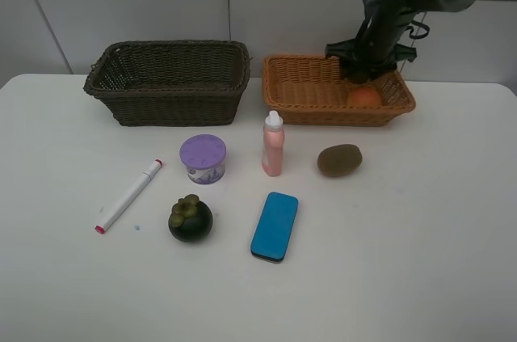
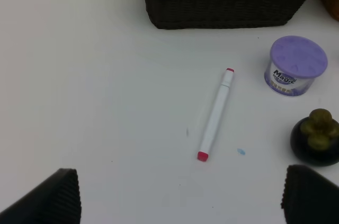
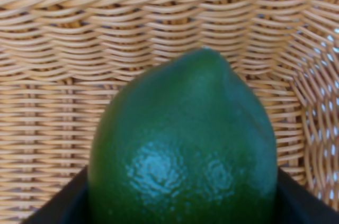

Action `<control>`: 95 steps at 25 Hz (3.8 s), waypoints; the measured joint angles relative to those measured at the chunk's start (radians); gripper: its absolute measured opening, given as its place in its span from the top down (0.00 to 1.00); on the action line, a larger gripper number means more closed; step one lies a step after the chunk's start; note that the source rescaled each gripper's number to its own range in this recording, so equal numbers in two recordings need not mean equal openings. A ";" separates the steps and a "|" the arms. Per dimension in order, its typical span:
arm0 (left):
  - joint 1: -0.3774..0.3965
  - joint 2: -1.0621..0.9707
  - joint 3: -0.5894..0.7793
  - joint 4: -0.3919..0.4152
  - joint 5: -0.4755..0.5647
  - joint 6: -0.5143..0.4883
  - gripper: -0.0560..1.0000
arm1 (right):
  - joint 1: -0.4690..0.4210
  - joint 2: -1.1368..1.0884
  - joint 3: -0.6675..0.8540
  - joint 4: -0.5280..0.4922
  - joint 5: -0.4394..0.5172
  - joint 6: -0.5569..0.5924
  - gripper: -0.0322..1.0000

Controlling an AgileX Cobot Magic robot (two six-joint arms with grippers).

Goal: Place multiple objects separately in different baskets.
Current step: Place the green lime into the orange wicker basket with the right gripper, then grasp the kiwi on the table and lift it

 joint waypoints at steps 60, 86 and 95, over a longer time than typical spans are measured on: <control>0.000 0.000 0.000 0.000 0.000 0.000 0.00 | 0.162 -0.558 0.627 0.235 0.321 -1.199 0.00; 0.000 0.000 0.000 0.000 0.000 0.000 0.00 | 0.162 -0.364 0.627 0.261 0.070 -1.593 0.00; 0.000 0.000 0.000 0.000 0.000 0.000 0.00 | 0.162 -0.318 0.627 0.245 0.030 -1.596 0.00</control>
